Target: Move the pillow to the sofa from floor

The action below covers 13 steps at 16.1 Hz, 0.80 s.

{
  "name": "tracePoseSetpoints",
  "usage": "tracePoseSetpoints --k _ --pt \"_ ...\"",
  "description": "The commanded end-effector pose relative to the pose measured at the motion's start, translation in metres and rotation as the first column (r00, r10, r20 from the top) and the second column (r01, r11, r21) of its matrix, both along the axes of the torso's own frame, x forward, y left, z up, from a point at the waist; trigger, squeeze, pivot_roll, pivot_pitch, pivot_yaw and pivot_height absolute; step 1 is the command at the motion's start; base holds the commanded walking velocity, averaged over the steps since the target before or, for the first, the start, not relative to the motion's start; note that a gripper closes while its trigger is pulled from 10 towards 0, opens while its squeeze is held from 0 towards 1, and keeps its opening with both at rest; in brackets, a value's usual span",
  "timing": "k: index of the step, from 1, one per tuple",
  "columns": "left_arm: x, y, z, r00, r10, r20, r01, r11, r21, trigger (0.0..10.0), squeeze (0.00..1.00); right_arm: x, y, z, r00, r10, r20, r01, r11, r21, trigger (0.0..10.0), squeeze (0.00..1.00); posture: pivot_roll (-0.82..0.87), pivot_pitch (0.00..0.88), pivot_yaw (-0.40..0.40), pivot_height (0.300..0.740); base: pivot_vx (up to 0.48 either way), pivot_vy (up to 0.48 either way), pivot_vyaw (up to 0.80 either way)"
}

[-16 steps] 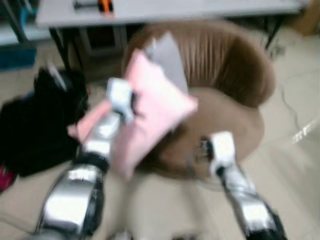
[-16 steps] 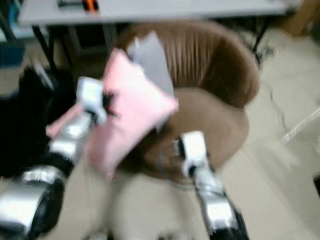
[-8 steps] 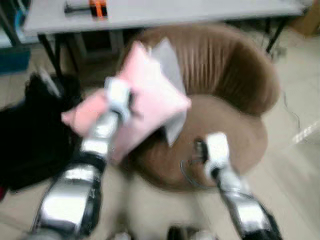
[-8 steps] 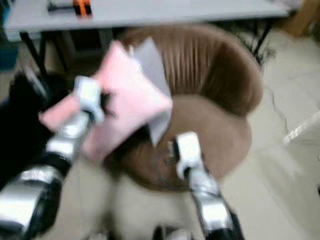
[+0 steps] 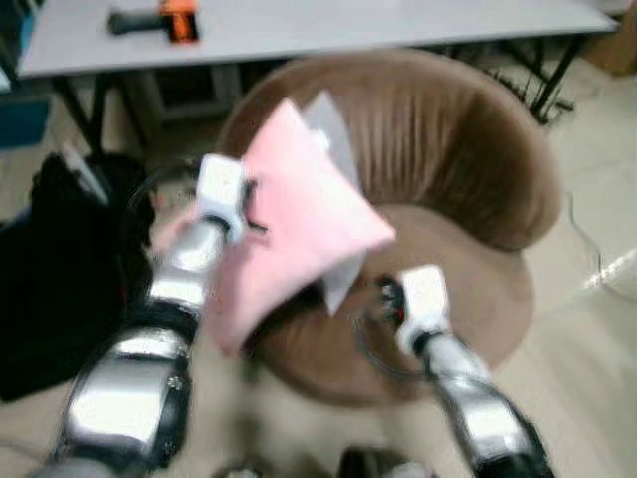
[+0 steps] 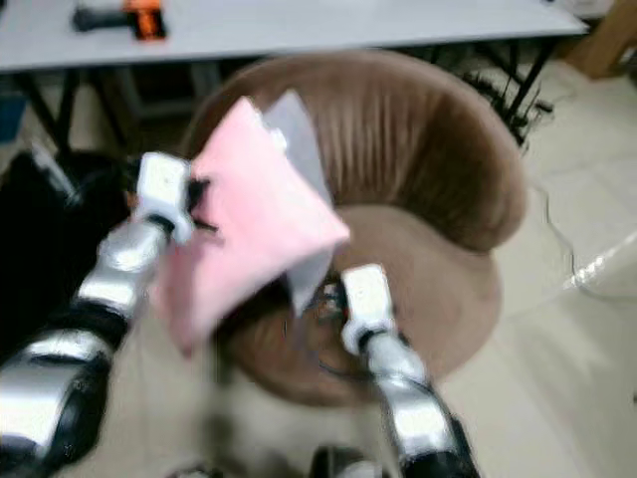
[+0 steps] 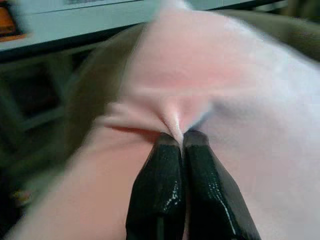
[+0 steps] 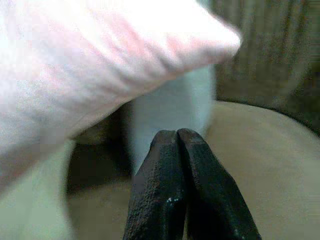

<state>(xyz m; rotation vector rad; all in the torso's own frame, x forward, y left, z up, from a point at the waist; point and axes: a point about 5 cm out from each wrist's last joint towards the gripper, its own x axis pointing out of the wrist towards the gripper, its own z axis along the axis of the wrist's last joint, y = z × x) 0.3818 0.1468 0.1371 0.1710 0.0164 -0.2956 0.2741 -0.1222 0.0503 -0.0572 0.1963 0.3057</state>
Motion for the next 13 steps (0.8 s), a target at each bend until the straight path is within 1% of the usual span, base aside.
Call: tracePoseSetpoints --k 1,2,3,7,10,11,13 --pt "0.0037 0.0038 0.0151 0.998 -0.007 0.062 0.006 1.0 0.023 0.0 0.0 0.0007 0.002 0.0012 1.0 -0.002 0.006 0.002 1.0 0.001 10.0 0.0 -0.05 0.124 -0.05 0.74 0.0 -0.45 0.0" --pt "0.0038 0.0033 0.016 0.998 -0.009 0.067 0.007 1.0 0.023 0.0 0.0 0.0009 0.0025 0.0006 1.0 0.001 0.004 -0.001 1.0 0.0 10.0 0.0 -0.05 0.124 -0.05 0.74 0.0 -0.454 0.0" --pt "0.003 0.002 0.0155 0.997 -0.022 0.071 0.019 0.999 0.043 0.0 0.0 0.0012 0.0032 -0.0002 1.0 0.004 0.001 -0.004 1.0 0.0 10.0 0.0 -0.04 0.121 -0.051 0.74 0.0 -0.454 0.0" --pt "0.0025 0.0038 0.015 0.997 -0.005 0.072 0.004 1.0 0.024 0.0 0.0 0.0016 0.0036 -0.0013 1.0 0.01 -0.004 -0.01 1.0 -0.003 10.0 0.0 -0.04 0.123 -0.054 0.74 0.0 -0.457 0.0" --pt "0.0019 0.0036 0.0146 0.997 -0.005 0.076 0.003 0.999 0.034 0.0 0.0 0.0014 0.0039 -0.0023 1.0 0.014 -0.009 -0.014 1.0 -0.004 10.0 0.0 -0.04 0.125 -0.055 0.74 0.0 -0.44 0.0" --pt "0.0021 0.0044 0.0168 0.996 0.017 0.089 -0.017 1.0 -0.001 0.0 0.0 0.0011 0.0039 -0.0033 1.0 0.015 -0.013 -0.015 1.0 -0.008 10.0 0.0 -0.04 0.126 -0.056 0.74 0.0 0.0 0.0" --pt "0.0029 0.0057 0.0176 0.995 0.04 0.087 -0.038 0.999 -0.025 0.0 0.0 0.0014 0.0037 -0.0038 1.0 0.015 -0.016 -0.015 1.0 -0.009 10.0 0.0 -0.04 0.128 -0.058 0.74 0.0 0.0 0.0"
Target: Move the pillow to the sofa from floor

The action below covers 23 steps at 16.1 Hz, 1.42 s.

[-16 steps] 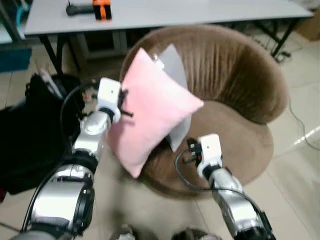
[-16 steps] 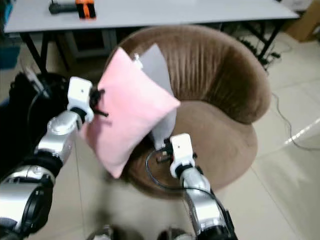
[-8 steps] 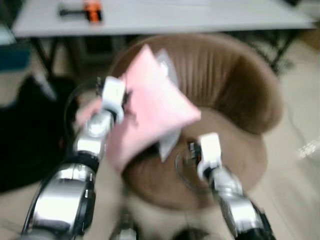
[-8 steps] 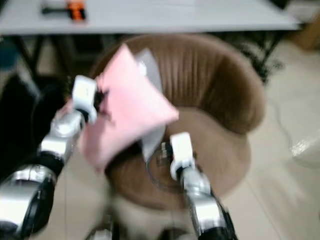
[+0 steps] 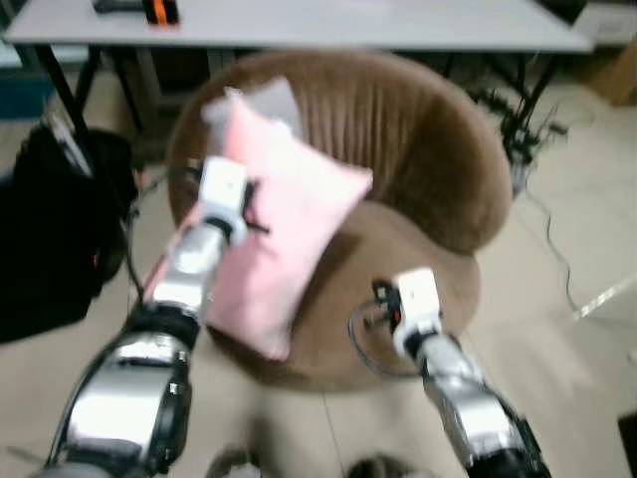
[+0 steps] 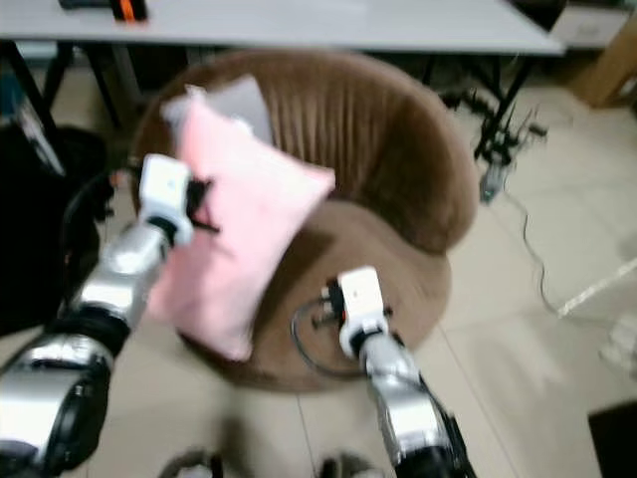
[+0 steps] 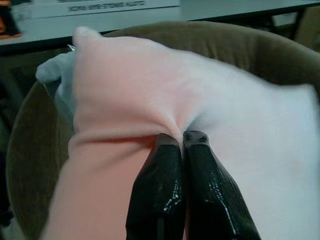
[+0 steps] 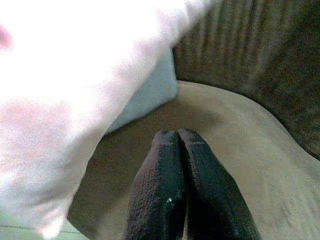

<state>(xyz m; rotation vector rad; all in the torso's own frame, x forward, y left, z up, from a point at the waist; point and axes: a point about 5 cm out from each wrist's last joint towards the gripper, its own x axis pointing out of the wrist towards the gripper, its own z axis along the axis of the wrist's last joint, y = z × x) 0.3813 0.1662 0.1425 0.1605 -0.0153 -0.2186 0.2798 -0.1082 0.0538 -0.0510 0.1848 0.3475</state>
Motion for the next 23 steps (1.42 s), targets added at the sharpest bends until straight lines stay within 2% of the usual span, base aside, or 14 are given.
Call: tracePoseSetpoints --k 1,6,12,16,20,23 --pt "0.004 -0.013 0.013 0.998 -0.031 0.05 0.031 1.0 -0.005 0.0 0.0 -0.004 -0.011 -0.008 0.999 -0.026 -0.026 0.025 0.999 -0.023 10.0 0.0 -0.04 0.129 -0.059 0.74 0.0 0.0 0.0" --pt "0.004 -0.012 0.012 0.999 -0.014 0.047 0.015 1.0 -0.017 0.0 0.0 -0.004 -0.011 -0.008 0.999 -0.02 -0.028 0.019 1.0 -0.024 10.0 0.0 -0.04 0.129 -0.062 0.74 0.0 0.0 0.0" --pt "0.004 -0.012 0.011 0.999 -0.015 0.046 0.014 1.0 0.021 0.0 0.0 -0.005 -0.01 -0.007 1.0 -0.015 -0.021 0.014 1.0 -0.022 10.0 0.0 -0.04 0.134 -0.061 0.74 0.477 0.0 0.0" --pt "0.004 -0.013 0.008 0.999 -0.013 0.033 0.012 1.0 0.026 0.0 0.0 -0.002 -0.016 -0.002 1.0 -0.018 0.0 0.018 0.999 -0.033 10.0 0.0 -0.03 0.117 -0.069 0.74 0.48 0.0 0.0" --pt "0.008 -0.008 0.019 0.998 0.022 0.062 -0.022 1.0 0.007 0.0 0.0 0.014 -0.027 0.001 0.998 -0.055 0.004 0.055 0.997 -0.05 10.0 0.0 0.03 0.082 -0.095 0.74 0.36 0.0 0.0" --pt "0.007 -0.003 0.019 0.996 0.047 0.079 -0.047 0.999 0.003 0.0 0.0 0.028 -0.012 0.007 1.0 0.018 0.006 -0.018 0.999 -0.044 10.0 0.0 0.14 0.116 -0.143 0.74 0.0 0.0 0.0"
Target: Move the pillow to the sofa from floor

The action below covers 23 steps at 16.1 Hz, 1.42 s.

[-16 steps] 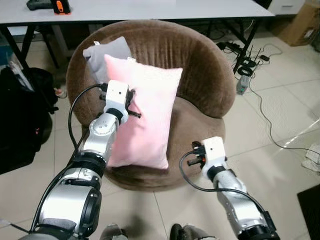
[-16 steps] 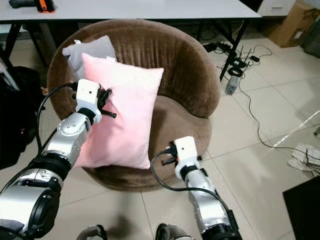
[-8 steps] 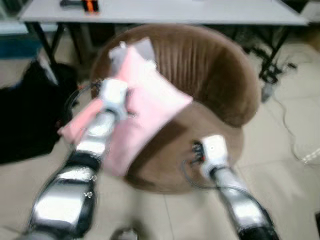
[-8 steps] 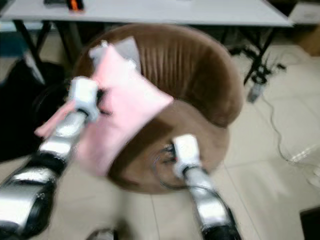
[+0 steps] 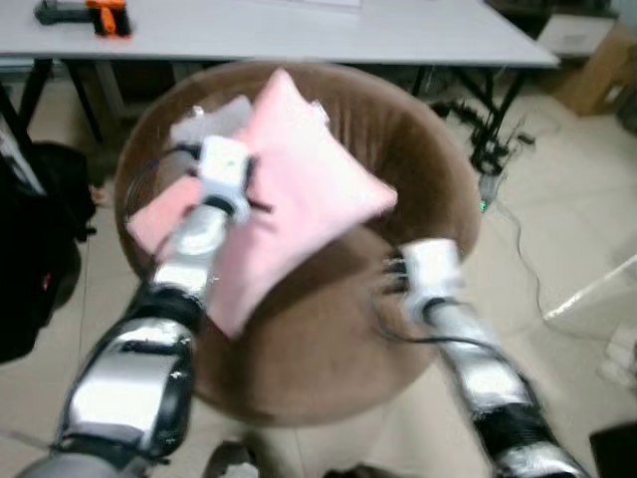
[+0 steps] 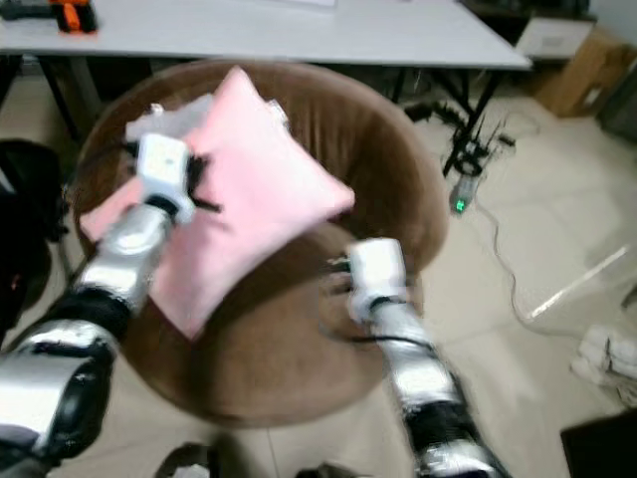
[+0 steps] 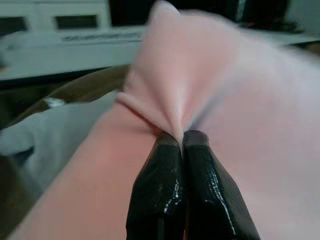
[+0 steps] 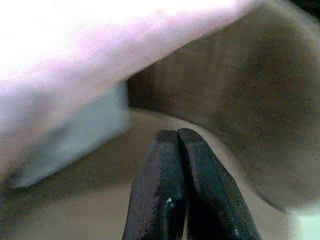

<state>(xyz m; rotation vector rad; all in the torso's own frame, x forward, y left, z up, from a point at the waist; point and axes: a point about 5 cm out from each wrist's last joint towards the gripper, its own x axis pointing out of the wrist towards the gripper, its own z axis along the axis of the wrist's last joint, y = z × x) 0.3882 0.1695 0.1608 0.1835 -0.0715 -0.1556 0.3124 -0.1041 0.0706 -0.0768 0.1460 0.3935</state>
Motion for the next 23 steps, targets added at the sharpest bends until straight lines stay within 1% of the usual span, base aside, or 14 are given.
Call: tracePoseSetpoints --k 1,4,6,13,15,18,19,20,21,23 --pt "-0.003 -0.005 -0.002 1.0 -0.003 0.018 0.003 1.0 -0.005 0.0 0.0 0.0 -0.012 -0.008 0.999 -0.009 -0.031 0.008 0.999 -0.032 10.0 0.0 0.17 0.129 -0.15 0.74 0.0 0.0 0.0" --pt "-0.007 -0.006 -0.01 1.0 -0.005 0.003 0.005 0.999 0.031 0.0 0.0 0.011 -0.004 -0.003 1.0 0.014 -0.025 -0.014 0.999 -0.029 10.0 0.0 0.2 0.149 -0.153 0.74 0.0 0.0 0.0" --pt "-0.006 -0.01 -0.009 1.0 -0.025 -0.005 0.025 0.998 0.054 0.0 0.0 0.012 -0.002 -0.004 1.0 0.021 -0.022 -0.021 0.999 -0.026 10.0 0.0 0.2 0.148 -0.146 0.74 0.141 -0.193 0.0" --pt "-0.005 -0.021 -0.007 0.999 -0.043 0.006 0.043 0.997 0.062 0.0 0.0 0.004 -0.006 -0.013 1.0 0.007 -0.028 -0.008 1.0 -0.02 10.0 0.0 0.15 0.156 -0.129 0.74 0.293 -0.375 0.0" --pt "-0.006 -0.021 -0.007 0.999 -0.041 0.004 0.04 0.997 0.064 0.0 0.0 0.004 -0.008 -0.013 1.0 0.004 -0.03 -0.005 1.0 -0.02 10.0 0.0 0.15 0.162 -0.128 0.74 0.332 -0.343 0.0" --pt "-0.006 -0.019 -0.009 1.0 -0.02 -0.002 0.02 0.999 0.038 0.0 0.0 0.004 -0.009 -0.014 1.0 0.003 -0.031 -0.004 1.0 -0.023 10.0 0.0 0.15 0.167 -0.13 0.74 0.33 -0.345 0.0" --pt "-0.007 -0.018 -0.009 1.0 -0.015 -0.005 0.015 0.999 0.037 0.0 0.0 0.004 -0.009 -0.014 0.999 0.006 -0.031 -0.006 1.0 -0.024 10.0 0.0 0.15 0.166 -0.132 0.74 0.412 0.0 0.0" --pt "-0.007 -0.016 -0.011 1.0 -0.007 -0.008 0.008 0.999 0.051 0.0 0.0 0.003 -0.008 -0.015 0.999 0.011 -0.031 -0.012 1.0 -0.025 10.0 0.0 0.15 0.164 -0.133 0.74 0.428 0.0 0.0" --pt "-0.007 -0.016 -0.011 1.0 -0.003 -0.011 0.004 0.997 0.082 0.0 0.0 0.003 -0.006 -0.015 0.999 0.018 -0.032 -0.019 0.999 -0.027 10.0 0.0 0.15 0.161 -0.134 0.74 0.405 -0.251 0.0" --pt "-0.007 -0.017 -0.011 1.0 -0.003 -0.011 0.004 0.997 0.074 0.0 0.0 0.003 -0.006 -0.015 0.999 0.022 -0.032 -0.022 0.999 -0.028 10.0 0.0 0.15 0.158 -0.135 0.74 0.401 -0.259 0.0"
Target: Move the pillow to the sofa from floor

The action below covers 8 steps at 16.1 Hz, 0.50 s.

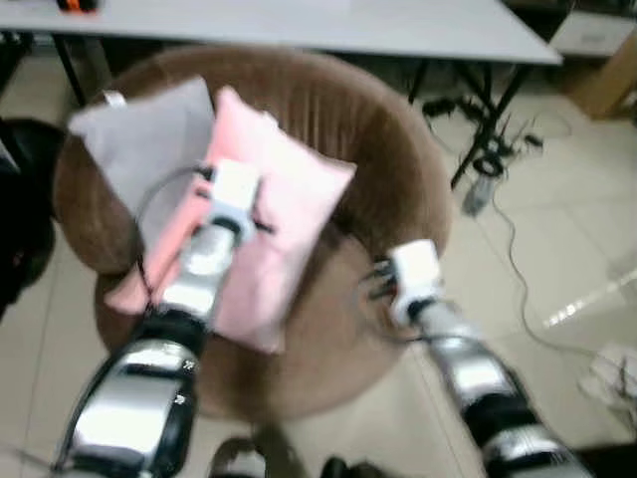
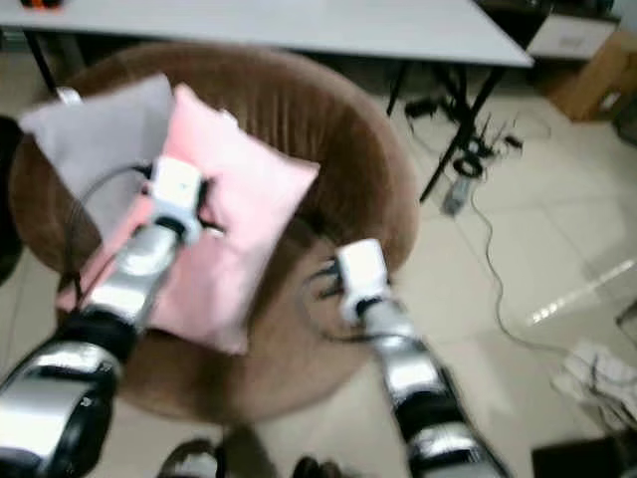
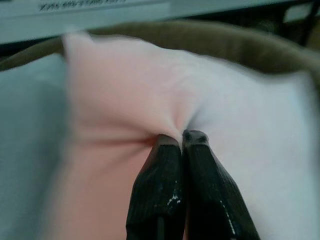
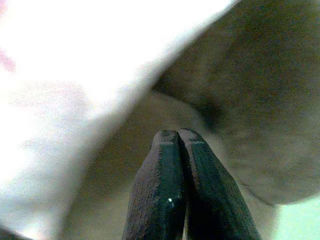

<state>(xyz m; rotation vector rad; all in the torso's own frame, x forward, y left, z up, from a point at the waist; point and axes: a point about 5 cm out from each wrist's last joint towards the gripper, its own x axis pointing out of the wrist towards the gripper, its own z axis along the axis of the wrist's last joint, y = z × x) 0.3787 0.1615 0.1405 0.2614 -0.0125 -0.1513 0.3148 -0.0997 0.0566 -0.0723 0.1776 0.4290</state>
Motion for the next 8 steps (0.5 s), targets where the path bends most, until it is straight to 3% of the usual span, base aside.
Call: tracePoseSetpoints --k 1,3,5,6,8 --pt "0.0026 -0.0106 0.0098 0.999 -0.02 0.045 0.021 0.999 -0.029 0.0 0.0 0.0002 -0.0102 -0.001 1.0 -0.01 0.003 0.01 0.999 -0.03 10.0 0.0 0.15 0.155 -0.135 0.74 0.401 -0.259 0.0" --pt "0.003 -0.0118 0.0093 0.999 -0.032 0.031 0.033 0.999 -0.039 0.0 0.0 -0.0001 -0.0108 -0.0011 1.0 -0.009 0.003 0.009 0.999 -0.033 10.0 0.0 0.15 0.154 -0.136 0.74 0.401 -0.255 0.0" --pt "0.0028 -0.0123 0.0105 0.999 -0.032 0.037 0.034 0.997 -0.063 0.0 0.0 -0.001 -0.0117 -0.0021 1.0 -0.009 0.0 0.009 0.999 -0.036 10.0 0.0 0.14 0.153 -0.136 0.74 0.467 0.0 0.0" --pt "0.0033 -0.0106 0.0103 1.0 -0.005 0.03 0.006 0.998 -0.062 10.0 0.0 -0.002 -0.0117 -0.0029 1.0 -0.009 -0.002 0.009 0.999 -0.036 10.0 0.0 0.14 0.156 -0.137 0.74 0.0 0.0 0.0" --pt "0.0038 -0.0105 0.0103 1.0 -0.004 0.023 0.005 0.998 -0.068 10.0 0.0 -0.0026 -0.0117 -0.0034 1.0 -0.008 -0.003 0.008 0.999 -0.037 10.0 0.0 0.14 0.157 -0.136 0.74 0.0 0.0 0.0"
